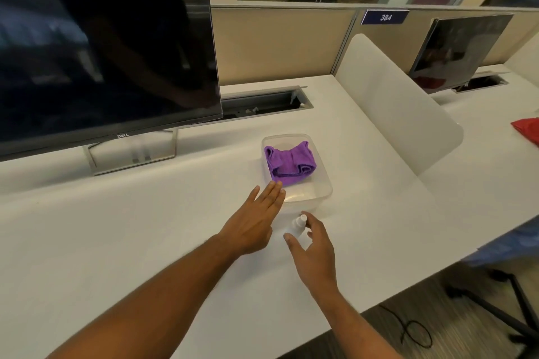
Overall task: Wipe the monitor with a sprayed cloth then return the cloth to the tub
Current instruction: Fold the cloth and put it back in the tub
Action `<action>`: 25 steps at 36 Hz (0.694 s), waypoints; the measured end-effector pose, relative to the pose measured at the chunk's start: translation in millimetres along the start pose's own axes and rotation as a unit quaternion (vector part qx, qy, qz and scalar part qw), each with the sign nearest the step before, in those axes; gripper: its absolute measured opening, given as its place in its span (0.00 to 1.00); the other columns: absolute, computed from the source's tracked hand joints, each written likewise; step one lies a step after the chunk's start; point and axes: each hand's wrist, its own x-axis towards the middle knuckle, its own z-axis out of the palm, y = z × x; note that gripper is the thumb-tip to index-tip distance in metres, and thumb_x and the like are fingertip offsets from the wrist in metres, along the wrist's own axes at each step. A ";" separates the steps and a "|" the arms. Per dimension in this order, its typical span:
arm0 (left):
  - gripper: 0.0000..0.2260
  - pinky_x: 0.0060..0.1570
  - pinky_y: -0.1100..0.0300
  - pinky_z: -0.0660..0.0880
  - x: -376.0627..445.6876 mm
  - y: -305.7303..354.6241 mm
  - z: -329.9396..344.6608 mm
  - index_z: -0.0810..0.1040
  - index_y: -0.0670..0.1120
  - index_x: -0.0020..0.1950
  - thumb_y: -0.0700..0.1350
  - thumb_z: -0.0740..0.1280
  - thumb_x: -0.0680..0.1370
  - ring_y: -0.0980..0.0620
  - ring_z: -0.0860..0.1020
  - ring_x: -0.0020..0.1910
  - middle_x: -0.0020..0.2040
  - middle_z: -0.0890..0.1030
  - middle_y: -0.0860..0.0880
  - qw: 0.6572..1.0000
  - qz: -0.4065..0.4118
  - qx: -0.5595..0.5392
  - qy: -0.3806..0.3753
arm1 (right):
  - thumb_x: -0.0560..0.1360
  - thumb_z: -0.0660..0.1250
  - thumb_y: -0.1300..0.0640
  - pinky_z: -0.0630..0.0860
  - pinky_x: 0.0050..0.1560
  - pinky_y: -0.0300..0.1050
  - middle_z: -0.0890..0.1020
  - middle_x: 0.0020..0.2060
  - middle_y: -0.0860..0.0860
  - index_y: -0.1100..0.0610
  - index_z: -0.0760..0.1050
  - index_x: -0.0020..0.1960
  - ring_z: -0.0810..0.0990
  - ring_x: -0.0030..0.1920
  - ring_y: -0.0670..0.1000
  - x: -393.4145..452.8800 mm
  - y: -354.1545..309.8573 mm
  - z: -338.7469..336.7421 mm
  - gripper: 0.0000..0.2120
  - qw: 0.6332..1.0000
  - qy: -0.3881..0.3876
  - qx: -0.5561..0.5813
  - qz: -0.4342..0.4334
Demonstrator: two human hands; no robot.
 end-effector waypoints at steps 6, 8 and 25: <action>0.40 0.65 0.58 0.25 2.2 3.4 -4.6 0.39 0.49 0.83 0.40 0.64 0.81 0.54 0.29 0.75 0.82 0.35 0.49 1.000 -0.019 -0.004 -0.016 | 0.78 0.73 0.49 0.74 0.59 0.38 0.80 0.66 0.46 0.48 0.74 0.70 0.80 0.63 0.49 6.2 -1.8 -0.6 0.22 1.000 0.002 -0.015 -0.019; 0.41 0.65 0.59 0.24 2.5 3.3 -5.7 0.39 0.49 0.83 0.40 0.64 0.81 0.54 0.29 0.75 0.82 0.34 0.49 1.000 -0.021 -0.003 -0.022 | 0.78 0.73 0.49 0.76 0.57 0.37 0.82 0.63 0.46 0.50 0.75 0.69 0.81 0.60 0.47 8.8 -5.5 -5.8 0.21 0.999 0.010 -0.005 -0.036; 0.42 0.78 0.52 0.38 2.6 11.6 -15.1 0.38 0.48 0.83 0.37 0.65 0.80 0.49 0.34 0.81 0.82 0.33 0.48 0.997 -0.031 -0.018 -0.063 | 0.82 0.68 0.54 0.72 0.42 0.29 0.80 0.46 0.45 0.50 0.73 0.53 0.81 0.47 0.47 94.6 -61.2 -25.5 0.03 0.992 0.024 -0.053 -0.109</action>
